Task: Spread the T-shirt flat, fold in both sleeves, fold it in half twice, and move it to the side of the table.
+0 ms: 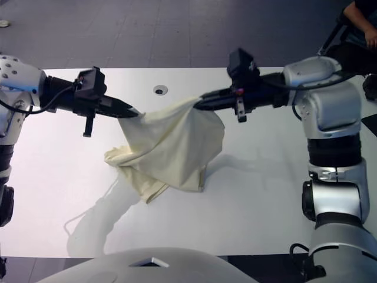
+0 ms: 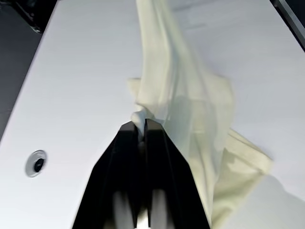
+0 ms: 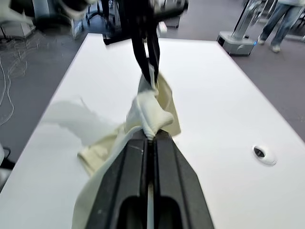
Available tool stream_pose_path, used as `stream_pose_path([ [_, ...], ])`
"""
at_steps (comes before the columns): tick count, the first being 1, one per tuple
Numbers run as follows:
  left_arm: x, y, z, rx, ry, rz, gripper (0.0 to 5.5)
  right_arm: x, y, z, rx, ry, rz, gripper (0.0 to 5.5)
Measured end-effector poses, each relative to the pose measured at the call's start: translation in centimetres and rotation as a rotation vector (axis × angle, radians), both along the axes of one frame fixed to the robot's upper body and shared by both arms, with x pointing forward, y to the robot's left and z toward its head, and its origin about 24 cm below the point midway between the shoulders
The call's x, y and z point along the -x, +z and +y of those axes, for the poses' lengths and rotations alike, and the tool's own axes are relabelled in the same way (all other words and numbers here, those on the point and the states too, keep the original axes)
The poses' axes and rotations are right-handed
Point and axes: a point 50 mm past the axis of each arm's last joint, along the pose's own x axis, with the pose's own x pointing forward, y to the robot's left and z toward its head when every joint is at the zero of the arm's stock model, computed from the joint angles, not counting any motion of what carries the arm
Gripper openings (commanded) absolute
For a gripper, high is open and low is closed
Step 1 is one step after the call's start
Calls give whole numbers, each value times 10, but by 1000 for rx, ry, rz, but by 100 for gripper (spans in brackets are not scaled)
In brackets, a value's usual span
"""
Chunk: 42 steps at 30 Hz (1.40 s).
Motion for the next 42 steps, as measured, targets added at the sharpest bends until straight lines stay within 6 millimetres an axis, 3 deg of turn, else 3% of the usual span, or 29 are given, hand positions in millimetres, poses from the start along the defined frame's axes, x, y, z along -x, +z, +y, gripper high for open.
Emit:
stream_pose_path([
  [3, -7, 18, 3, 49, 55, -78, 1, -6, 17, -1, -57, -47, -28, 0],
  [8, -5, 29, 8, 67, 74, -106, 1, -8, 24, -6, -81, -70, -9, 0],
  [14, 30, 38, 22, 29, -115, 5, 1, 26, 46, -24, -91, 80, 85, 0],
  [18, 34, 49, 27, 42, -157, 23, 1, 33, 51, -34, -100, 123, 119, 0],
  [23, -11, 43, 29, 47, -6, -15, 0, -10, 21, -35, -19, -21, 141, 0],
  [29, -63, 37, 22, 25, 170, -96, 0, -75, 6, -25, 124, -322, -15, 0],
  [34, -103, 33, 6, -109, 436, -329, 0, -111, 16, -4, 296, -598, -320, 0],
  [39, -121, 44, -16, -209, 598, -636, 0, -126, 27, 11, 439, -787, -650, 0],
  [42, -126, 63, -29, -219, 708, -887, 0, -131, 43, 20, 503, -917, -938, 0],
])
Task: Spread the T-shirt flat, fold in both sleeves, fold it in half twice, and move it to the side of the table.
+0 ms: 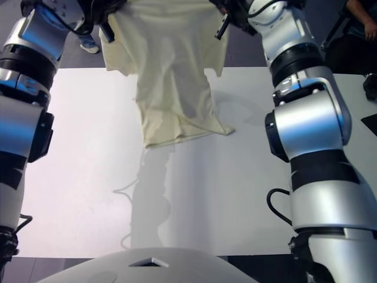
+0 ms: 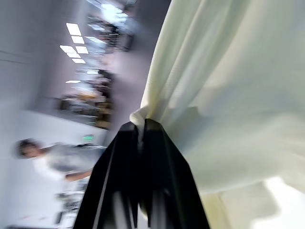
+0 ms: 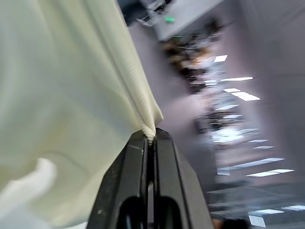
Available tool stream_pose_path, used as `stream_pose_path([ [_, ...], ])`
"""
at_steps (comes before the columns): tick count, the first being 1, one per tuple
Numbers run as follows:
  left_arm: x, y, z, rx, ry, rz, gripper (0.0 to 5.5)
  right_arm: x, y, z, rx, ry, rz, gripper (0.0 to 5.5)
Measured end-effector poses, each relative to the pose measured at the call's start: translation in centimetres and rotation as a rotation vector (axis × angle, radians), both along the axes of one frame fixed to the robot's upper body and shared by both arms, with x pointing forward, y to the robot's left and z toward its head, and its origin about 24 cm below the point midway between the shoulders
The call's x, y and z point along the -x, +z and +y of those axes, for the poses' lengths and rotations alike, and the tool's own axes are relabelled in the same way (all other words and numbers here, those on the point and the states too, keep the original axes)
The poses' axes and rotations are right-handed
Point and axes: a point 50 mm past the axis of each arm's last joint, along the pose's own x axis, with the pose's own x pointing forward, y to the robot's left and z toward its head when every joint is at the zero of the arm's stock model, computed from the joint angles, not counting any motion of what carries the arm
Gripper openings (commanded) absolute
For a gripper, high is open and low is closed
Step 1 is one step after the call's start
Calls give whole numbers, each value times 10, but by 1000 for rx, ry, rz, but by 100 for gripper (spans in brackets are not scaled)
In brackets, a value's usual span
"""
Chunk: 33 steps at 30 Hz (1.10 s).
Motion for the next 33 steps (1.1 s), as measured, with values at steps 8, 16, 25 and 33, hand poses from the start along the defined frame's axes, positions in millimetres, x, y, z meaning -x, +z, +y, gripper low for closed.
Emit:
stream_pose_path([
  [8, 12, 69, -13, -157, 105, -509, 0, 12, 69, 2, 136, -160, -576, 0],
  [16, 0, -11, -3, -185, -26, -163, 0, 5, 18, -4, 88, -8, -372, 0],
  [25, 32, -105, 17, -80, -330, 295, 0, 23, -104, -23, 0, 357, 363, 0],
  [33, 93, -107, 15, 4, -600, 569, 0, 68, -104, -37, -122, 652, 831, 0],
])
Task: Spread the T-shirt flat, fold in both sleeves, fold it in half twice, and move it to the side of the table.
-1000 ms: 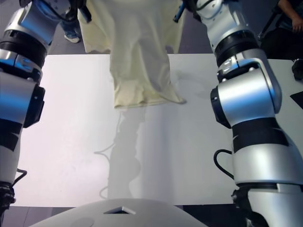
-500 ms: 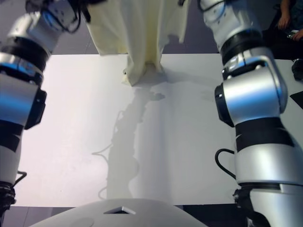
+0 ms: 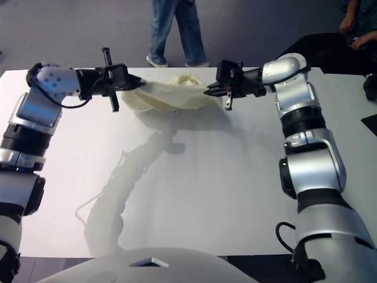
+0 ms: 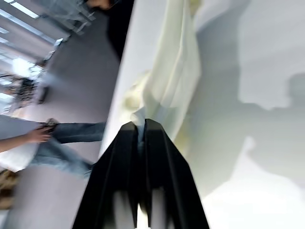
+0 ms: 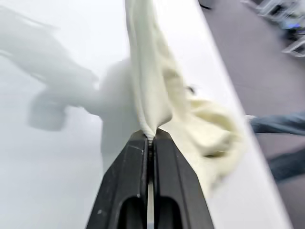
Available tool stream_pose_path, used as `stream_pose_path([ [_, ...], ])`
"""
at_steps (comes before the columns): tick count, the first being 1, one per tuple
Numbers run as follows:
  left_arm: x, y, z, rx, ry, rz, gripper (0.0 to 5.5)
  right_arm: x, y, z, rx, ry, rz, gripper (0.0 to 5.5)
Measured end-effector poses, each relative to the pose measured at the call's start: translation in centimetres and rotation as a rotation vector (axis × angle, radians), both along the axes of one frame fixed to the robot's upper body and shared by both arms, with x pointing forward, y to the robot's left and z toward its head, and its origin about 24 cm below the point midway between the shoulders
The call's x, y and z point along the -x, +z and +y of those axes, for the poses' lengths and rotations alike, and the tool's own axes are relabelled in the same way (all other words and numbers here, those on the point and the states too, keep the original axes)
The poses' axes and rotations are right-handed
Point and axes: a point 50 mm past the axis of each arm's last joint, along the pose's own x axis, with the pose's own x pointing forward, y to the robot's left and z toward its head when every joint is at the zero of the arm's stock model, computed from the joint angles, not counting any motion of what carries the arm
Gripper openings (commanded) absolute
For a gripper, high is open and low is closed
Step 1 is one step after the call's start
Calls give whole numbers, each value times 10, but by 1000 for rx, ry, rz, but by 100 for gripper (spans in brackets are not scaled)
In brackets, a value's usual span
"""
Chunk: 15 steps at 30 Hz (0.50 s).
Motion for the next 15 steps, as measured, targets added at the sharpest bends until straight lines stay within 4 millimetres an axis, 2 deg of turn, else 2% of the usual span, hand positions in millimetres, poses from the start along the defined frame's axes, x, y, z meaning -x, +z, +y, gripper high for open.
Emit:
stream_pose_path([
  [4, 39, -16, 3, -84, -116, 170, 0, 33, -5, -4, -3, 93, 176, 0],
  [6, 63, -26, 4, -137, -178, 266, 0, 54, -15, -2, 10, 144, 266, 0],
  [11, 123, -54, -1, -283, -304, 466, 0, 122, -63, 13, 87, 237, 492, 0],
  [12, 133, -61, -3, -294, -325, 508, 0, 133, -71, 15, 95, 244, 518, 0],
  [15, 148, -76, -1, -342, -323, 558, 0, 151, -82, 18, 115, 243, 551, 0],
])
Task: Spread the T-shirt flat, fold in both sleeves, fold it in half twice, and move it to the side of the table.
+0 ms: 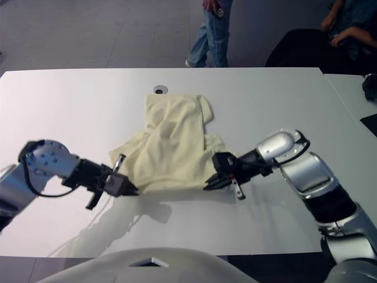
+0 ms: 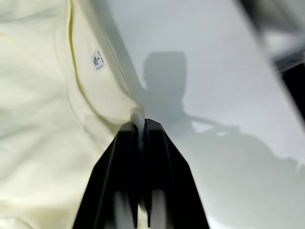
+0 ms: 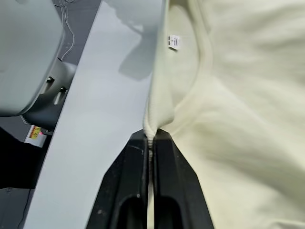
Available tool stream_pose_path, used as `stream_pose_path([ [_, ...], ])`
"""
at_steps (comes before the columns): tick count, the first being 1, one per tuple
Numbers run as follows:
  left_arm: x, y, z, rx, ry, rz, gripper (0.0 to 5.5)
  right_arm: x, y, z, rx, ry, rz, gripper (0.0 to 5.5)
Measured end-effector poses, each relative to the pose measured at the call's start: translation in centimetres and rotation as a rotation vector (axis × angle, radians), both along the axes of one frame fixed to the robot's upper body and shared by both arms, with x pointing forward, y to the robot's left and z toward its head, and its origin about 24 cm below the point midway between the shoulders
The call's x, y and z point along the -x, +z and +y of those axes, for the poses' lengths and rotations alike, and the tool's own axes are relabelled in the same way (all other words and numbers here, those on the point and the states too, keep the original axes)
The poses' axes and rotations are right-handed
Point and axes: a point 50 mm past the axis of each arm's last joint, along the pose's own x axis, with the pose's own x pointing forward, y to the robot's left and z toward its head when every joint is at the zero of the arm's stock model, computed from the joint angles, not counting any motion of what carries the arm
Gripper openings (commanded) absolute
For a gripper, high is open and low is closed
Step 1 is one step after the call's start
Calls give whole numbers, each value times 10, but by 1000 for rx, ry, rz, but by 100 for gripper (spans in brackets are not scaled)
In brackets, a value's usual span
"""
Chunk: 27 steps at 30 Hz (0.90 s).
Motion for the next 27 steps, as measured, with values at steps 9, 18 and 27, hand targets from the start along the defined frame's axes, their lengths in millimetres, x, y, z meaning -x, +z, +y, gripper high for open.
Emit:
stream_pose_path([
  [9, 16, -13, 4, -43, 19, 45, 0, 26, -12, 2, 28, -7, 28, 0],
  [18, 24, -3, -4, 40, 29, 140, 74, 37, -7, 1, 23, 38, 95, 82],
  [27, 14, 35, -2, 193, 54, 254, 231, 11, 33, -5, -53, 39, 59, 233],
])
